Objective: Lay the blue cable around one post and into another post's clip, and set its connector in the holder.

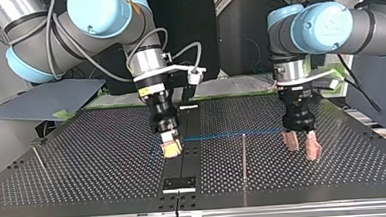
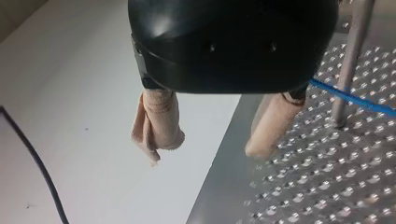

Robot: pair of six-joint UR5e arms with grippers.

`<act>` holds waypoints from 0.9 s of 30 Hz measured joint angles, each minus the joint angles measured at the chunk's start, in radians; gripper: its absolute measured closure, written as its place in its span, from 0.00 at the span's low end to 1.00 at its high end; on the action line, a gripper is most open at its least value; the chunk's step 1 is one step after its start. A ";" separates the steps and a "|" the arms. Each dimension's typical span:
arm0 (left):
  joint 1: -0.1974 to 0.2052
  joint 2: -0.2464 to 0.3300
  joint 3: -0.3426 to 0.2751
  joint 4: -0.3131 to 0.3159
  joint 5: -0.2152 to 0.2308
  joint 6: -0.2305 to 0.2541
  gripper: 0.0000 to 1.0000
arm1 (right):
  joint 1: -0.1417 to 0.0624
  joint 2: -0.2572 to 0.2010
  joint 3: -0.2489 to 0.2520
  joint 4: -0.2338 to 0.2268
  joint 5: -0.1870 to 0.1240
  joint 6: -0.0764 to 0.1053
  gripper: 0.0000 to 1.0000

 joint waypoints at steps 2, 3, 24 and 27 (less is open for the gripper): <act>0.008 -0.012 0.019 0.000 0.019 -0.003 0.00 | 0.000 0.005 -0.005 -0.008 0.001 0.001 1.00; 0.010 -0.017 0.027 -0.001 0.027 -0.004 0.00 | 0.000 0.009 -0.010 -0.008 0.001 0.002 1.00; 0.054 -0.116 0.122 -0.018 0.124 0.000 0.00 | -0.010 0.138 -0.165 0.020 0.018 0.009 1.00; 0.060 -0.122 0.123 -0.017 0.134 0.008 0.00 | -0.016 0.153 -0.176 0.022 0.022 0.008 1.00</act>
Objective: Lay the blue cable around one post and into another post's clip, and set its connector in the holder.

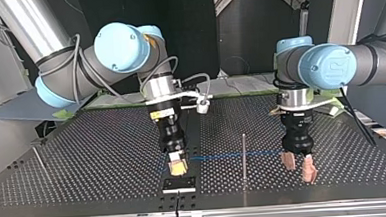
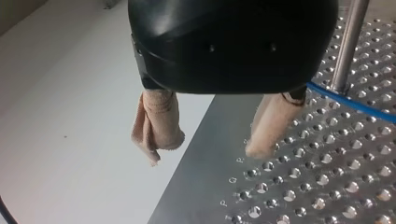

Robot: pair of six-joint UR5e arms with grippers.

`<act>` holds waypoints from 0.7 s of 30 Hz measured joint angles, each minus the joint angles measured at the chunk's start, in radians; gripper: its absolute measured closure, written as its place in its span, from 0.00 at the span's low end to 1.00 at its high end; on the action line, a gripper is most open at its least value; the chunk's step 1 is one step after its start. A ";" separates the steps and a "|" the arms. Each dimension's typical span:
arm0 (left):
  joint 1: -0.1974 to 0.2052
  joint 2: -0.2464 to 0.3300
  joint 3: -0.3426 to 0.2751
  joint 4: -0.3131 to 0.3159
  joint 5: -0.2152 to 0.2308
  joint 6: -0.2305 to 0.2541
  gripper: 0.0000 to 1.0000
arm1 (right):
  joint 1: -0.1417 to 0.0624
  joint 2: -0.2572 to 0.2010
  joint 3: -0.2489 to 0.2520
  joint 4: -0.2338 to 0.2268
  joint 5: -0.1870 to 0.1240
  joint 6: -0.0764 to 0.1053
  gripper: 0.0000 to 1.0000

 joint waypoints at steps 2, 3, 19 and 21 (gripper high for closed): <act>0.003 -0.001 0.000 0.000 0.003 0.002 0.00 | -0.005 0.010 -0.005 0.001 0.004 -0.001 1.00; 0.004 -0.002 0.000 0.001 0.005 0.003 0.00 | -0.007 0.014 -0.006 0.000 0.005 -0.001 1.00; 0.000 -0.096 0.000 0.001 0.046 0.066 0.00 | -0.070 0.049 -0.011 -0.006 0.045 0.014 1.00; -0.002 -0.100 0.000 0.001 0.046 0.067 0.00 | -0.081 0.050 -0.011 -0.003 0.052 0.023 1.00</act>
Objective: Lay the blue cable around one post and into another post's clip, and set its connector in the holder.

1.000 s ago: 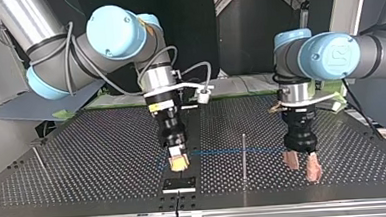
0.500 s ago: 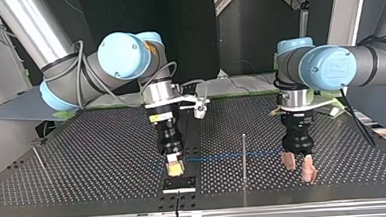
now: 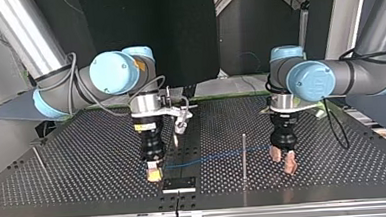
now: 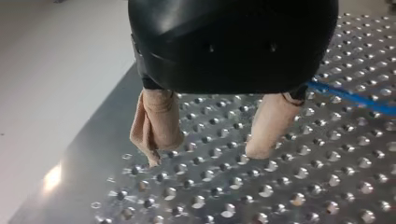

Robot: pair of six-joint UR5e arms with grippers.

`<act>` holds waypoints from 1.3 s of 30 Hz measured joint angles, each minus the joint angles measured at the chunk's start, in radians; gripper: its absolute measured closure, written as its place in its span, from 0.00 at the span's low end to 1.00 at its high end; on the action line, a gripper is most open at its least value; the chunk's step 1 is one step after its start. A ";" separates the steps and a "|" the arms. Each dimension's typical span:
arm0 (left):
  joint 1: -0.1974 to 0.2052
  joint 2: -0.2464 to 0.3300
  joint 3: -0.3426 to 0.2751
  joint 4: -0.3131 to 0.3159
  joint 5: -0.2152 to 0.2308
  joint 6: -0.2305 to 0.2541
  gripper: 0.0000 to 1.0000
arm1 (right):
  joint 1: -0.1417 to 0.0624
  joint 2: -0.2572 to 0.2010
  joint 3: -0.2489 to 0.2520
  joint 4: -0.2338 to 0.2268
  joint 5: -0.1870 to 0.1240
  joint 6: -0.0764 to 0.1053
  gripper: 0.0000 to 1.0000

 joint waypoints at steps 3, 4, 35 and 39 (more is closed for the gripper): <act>-0.003 -0.002 0.000 -0.001 -0.001 -0.002 0.00 | -0.016 0.004 0.000 0.012 0.006 0.012 1.00; -0.004 -0.002 0.000 -0.002 -0.001 -0.002 0.00 | -0.021 0.005 0.000 0.017 0.007 0.015 1.00; -0.044 -0.002 -0.002 -0.006 0.001 -0.040 0.00 | -0.100 0.037 0.249 -0.089 0.079 0.184 1.00; -0.046 -0.002 -0.003 -0.006 0.001 -0.042 0.00 | -0.110 0.062 0.290 -0.130 0.096 0.194 1.00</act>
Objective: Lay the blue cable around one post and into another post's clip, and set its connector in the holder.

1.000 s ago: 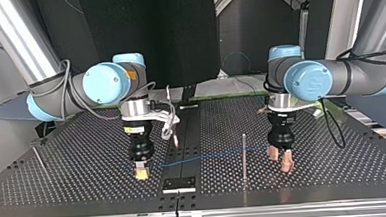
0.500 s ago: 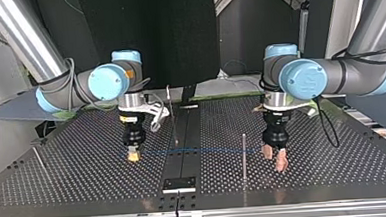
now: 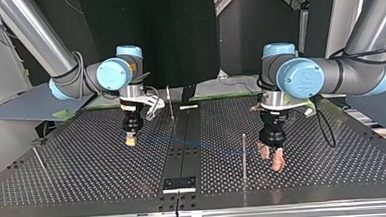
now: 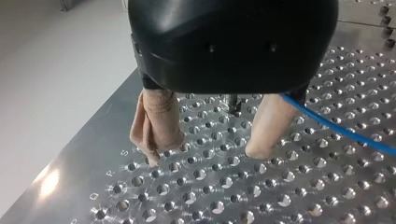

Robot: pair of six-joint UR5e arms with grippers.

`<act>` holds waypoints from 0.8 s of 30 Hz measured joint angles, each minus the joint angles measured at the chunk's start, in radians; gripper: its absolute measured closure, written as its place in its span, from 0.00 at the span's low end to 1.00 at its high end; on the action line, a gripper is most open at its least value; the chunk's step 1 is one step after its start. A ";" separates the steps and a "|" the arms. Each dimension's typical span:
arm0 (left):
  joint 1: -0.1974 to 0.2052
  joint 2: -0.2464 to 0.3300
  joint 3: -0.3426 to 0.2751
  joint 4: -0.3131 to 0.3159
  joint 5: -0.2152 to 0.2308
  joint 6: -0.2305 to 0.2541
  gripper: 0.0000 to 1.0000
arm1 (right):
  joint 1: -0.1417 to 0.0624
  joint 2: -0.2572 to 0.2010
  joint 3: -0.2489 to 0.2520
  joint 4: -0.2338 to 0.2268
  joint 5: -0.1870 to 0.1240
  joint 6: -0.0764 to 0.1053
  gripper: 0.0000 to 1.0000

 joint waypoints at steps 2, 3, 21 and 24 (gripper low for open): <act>-0.001 0.000 0.000 0.000 0.000 0.000 0.00 | -0.004 0.016 0.019 -0.019 0.004 0.007 1.00; -0.002 0.000 0.000 0.000 0.000 0.000 0.00 | -0.006 0.024 0.027 -0.027 0.007 0.010 1.00; -0.011 0.000 0.000 0.000 -0.005 0.000 0.00 | -0.001 0.212 0.216 -0.216 0.101 0.058 1.00; -0.011 0.000 0.000 0.000 -0.006 0.000 0.00 | 0.001 0.241 0.245 -0.246 0.129 0.065 1.00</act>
